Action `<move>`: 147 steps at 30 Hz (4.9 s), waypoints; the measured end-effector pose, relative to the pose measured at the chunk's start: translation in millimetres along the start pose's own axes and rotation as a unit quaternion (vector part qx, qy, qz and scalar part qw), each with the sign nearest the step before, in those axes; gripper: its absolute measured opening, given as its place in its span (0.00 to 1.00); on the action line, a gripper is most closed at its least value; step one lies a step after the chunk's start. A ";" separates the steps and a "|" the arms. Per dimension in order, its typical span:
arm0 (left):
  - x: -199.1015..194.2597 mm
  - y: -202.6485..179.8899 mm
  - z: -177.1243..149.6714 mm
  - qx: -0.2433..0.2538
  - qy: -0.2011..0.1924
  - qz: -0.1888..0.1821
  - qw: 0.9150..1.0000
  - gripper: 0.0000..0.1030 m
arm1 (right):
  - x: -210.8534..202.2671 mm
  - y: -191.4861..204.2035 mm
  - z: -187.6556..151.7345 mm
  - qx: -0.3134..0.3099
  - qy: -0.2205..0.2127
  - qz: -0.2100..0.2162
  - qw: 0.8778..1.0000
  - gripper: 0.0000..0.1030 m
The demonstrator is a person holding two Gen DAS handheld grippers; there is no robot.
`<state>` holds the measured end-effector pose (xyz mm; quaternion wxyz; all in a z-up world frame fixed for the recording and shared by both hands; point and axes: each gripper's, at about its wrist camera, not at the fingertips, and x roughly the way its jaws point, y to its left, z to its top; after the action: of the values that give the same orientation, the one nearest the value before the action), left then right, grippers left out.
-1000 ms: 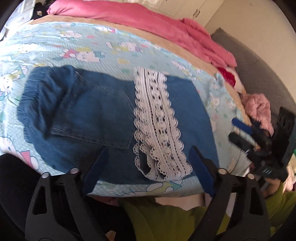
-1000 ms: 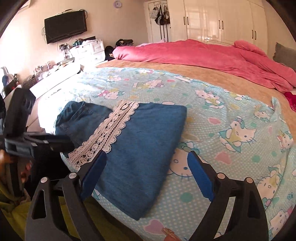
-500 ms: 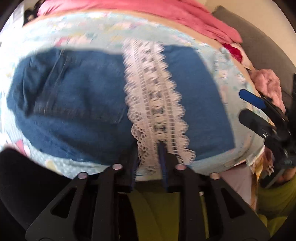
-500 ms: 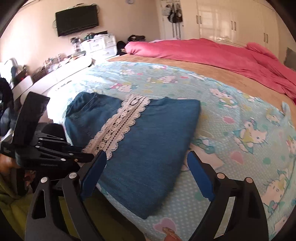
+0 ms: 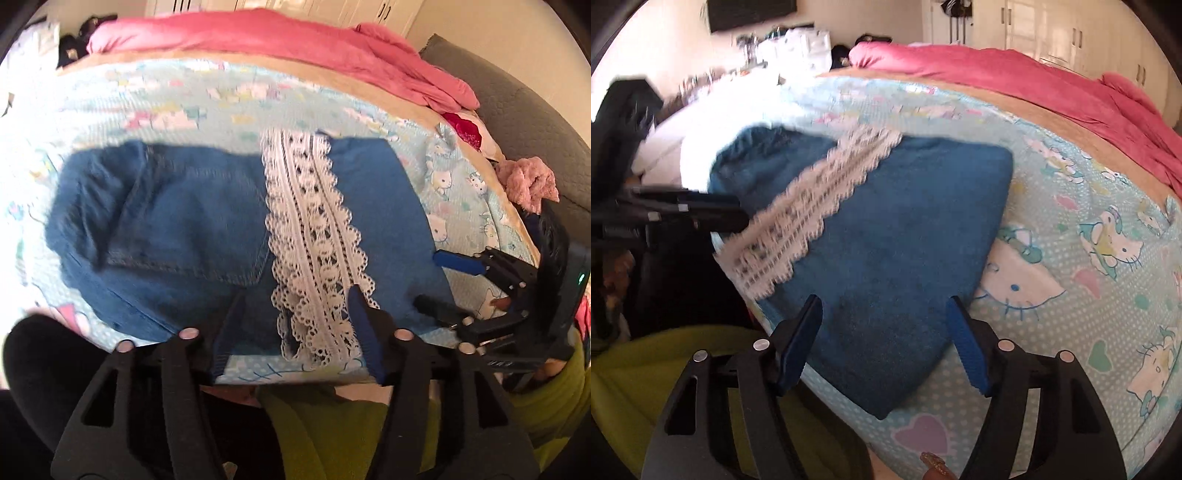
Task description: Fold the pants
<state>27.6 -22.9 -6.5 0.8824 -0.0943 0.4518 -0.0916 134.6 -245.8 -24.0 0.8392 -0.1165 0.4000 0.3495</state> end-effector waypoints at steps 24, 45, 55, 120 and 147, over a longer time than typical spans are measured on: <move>34.1 -63.2 7.7 0.121 0.011 0.018 0.992 0.57 | 66.8 -40.0 106.9 -0.025 0.013 -0.046 0.999 0.69; 28.2 -50.6 14.3 0.102 -0.004 -0.009 0.995 0.90 | 35.7 -86.5 118.1 0.071 -0.015 -0.065 0.995 0.89; -9.6 -2.8 22.9 0.027 -0.044 0.000 0.999 0.91 | 21.9 -43.9 161.8 0.020 -0.036 -0.053 0.998 0.92; 17.6 100.2 38.3 -0.159 -0.056 -0.096 0.981 0.91 | 82.3 69.5 208.4 -0.131 0.021 0.199 0.971 0.26; 62.2 -68.7 86.7 0.091 0.003 -0.153 0.984 0.88 | 12.5 -73.9 117.1 -0.010 -0.013 -0.037 0.999 0.65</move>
<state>128.7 -97.4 11.8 0.8617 -0.0812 0.4242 -0.2662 259.4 -237.8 36.8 0.8556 -0.1354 0.3805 0.3237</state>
